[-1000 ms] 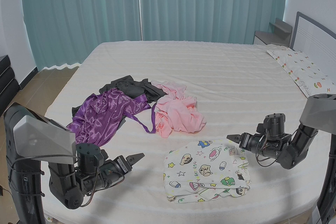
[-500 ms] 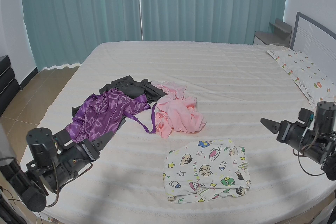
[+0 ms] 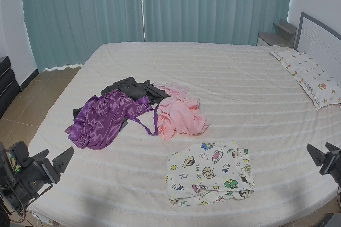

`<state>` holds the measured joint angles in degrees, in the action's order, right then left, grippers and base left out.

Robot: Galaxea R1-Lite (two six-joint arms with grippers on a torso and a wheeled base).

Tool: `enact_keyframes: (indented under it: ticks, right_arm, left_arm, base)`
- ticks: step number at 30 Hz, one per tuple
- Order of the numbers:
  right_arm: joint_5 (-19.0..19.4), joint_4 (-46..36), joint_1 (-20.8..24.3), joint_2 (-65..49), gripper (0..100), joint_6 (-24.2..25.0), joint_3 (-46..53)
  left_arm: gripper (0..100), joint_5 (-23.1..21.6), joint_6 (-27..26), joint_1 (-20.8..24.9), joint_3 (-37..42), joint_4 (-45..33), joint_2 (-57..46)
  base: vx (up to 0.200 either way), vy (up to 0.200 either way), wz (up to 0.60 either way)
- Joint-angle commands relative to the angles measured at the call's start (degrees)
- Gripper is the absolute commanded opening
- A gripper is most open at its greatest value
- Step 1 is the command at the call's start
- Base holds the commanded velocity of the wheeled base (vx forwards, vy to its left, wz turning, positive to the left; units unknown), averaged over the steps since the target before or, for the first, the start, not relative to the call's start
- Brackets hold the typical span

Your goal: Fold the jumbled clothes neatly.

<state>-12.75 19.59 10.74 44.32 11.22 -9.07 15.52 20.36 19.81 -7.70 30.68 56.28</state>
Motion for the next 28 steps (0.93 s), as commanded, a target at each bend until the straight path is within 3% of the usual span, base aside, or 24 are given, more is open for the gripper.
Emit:
enact_keyframes:
  ticks: [1, 4, 5, 11, 15, 19, 21, 23, 24, 25, 28]
  right_arm:
    - [-4.7, -23.5, -9.7, -36.6, 100, -16.4, 4.0]
    - [-5.0, -26.8, -10.3, -40.5, 100, -17.9, 4.5]
    - [-5.2, -28.7, -11.0, -43.2, 100, -18.2, 4.8]
    - [-4.7, -27.9, -10.7, -44.2, 100, -16.9, 5.4]
    - [-5.0, -26.8, -10.7, -44.2, 100, -16.5, 5.7]
    - [-3.9, -25.0, -10.7, -44.2, 100, -16.2, 6.6]
    - [-1.7, -24.2, -10.7, -44.2, 100, -16.4, 7.0]
    - [-1.3, -24.2, -10.7, -44.2, 100, -16.1, 7.0]
    - [-1.3, -24.2, -10.7, -44.2, 100, -16.1, 7.0]
    - [-1.0, -23.7, -10.7, -44.2, 100, -15.0, 7.6]
    - [-1.0, -21.3, -10.7, -44.2, 100, -13.2, 8.4]
  left_arm:
    - [100, 13.5, -10.4, -2.6, -9.6, -32.9, -34.0]
    - [100, 14.5, -12.5, -5.4, -9.7, -34.3, -36.2]
    - [100, 14.5, -15.7, -9.2, -9.6, -35.4, -39.2]
    - [100, 14.1, -24.8, -14.4, -7.1, -36.0, -49.4]
    - [100, 13.2, -26.9, -19.1, -4.0, -35.6, -53.8]
    - [100, 8.0, -27.7, -19.7, 0.8, -34.8, -56.3]
    - [100, 4.0, -26.5, -19.7, 7.3, -30.1, -56.3]
    - [100, -1.5, -25.0, -19.7, 7.7, -26.7, -56.3]
    - [100, -1.5, -25.0, -19.7, 7.7, -26.7, -56.3]
    - [100, -10.3, -22.6, -19.7, 7.7, -27.3, -56.3]
    - [100, -18.1, -21.9, -19.7, 7.7, -30.3, -56.3]
  base:
    - [0.000, 0.000, 0.00]
    - [0.000, 0.000, 0.00]
    - [0.000, 0.000, 0.00]
    - [0.000, 0.000, 0.00]
    - [0.000, 0.000, 0.00]
    - [0.000, 0.000, 0.00]
    - [0.000, 0.000, 0.00]
    - [0.000, 0.000, 0.00]
    - [0.000, 0.000, 0.00]
    - [0.000, 0.000, 0.00]
    - [0.000, 0.000, 0.00]
